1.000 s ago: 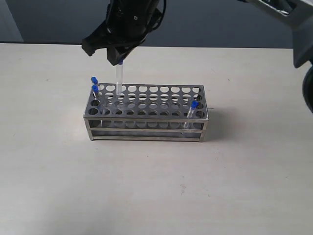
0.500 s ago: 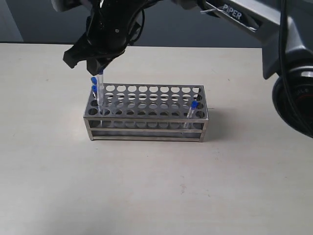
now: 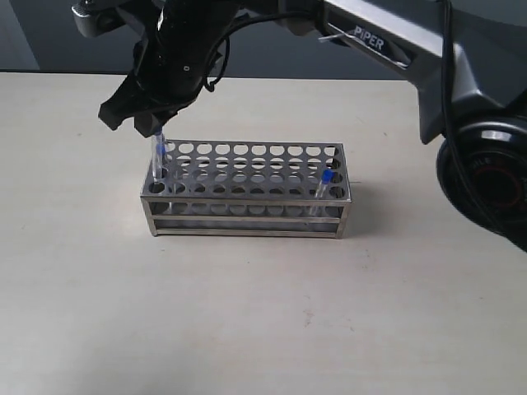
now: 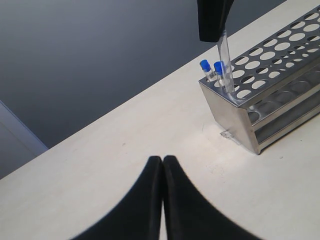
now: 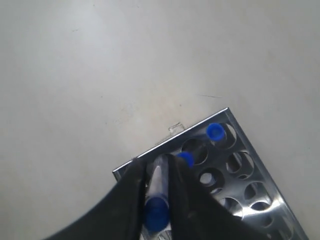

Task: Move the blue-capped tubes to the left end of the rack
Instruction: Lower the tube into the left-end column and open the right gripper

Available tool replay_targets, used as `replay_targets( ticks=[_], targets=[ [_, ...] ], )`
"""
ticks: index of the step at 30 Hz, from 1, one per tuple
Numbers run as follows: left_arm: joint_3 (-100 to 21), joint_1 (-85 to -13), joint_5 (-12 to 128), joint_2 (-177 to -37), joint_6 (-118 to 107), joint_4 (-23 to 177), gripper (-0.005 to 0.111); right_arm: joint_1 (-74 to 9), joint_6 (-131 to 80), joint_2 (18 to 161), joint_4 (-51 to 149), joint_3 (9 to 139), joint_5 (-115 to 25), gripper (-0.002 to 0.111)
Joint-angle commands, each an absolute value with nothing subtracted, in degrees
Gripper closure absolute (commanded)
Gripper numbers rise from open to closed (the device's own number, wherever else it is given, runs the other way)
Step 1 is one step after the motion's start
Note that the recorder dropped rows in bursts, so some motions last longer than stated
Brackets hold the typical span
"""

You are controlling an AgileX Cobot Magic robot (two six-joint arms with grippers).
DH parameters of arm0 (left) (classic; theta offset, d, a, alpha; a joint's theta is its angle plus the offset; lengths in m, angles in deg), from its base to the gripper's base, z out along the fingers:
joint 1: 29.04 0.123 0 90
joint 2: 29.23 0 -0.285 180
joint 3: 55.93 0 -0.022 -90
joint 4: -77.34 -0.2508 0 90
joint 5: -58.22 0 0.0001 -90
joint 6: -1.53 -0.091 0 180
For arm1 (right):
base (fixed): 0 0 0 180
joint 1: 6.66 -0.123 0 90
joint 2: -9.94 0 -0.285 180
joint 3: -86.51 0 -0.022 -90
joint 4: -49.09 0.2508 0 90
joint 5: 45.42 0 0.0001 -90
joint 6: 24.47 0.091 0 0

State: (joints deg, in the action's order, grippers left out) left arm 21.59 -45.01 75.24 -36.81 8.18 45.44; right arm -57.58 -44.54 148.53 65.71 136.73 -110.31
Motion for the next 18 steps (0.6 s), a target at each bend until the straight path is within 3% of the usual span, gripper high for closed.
replay_targets(
  ticks=[1, 15, 18],
  targets=[
    [21.29, -45.23, 74.88, -37.01, 8.46, 45.33, 0.106, -57.65, -45.53, 149.7, 68.22, 137.01, -109.11, 0.104],
    [21.29, -45.23, 74.88, -37.01, 8.46, 45.33, 0.106, -58.13, -45.94, 152.13, 71.62, 137.01, -106.68, 0.104],
    [21.29, -45.23, 74.88, -37.01, 8.46, 45.33, 0.106, -58.13, -45.94, 152.13, 71.62, 137.01, -106.18, 0.094]
  ],
)
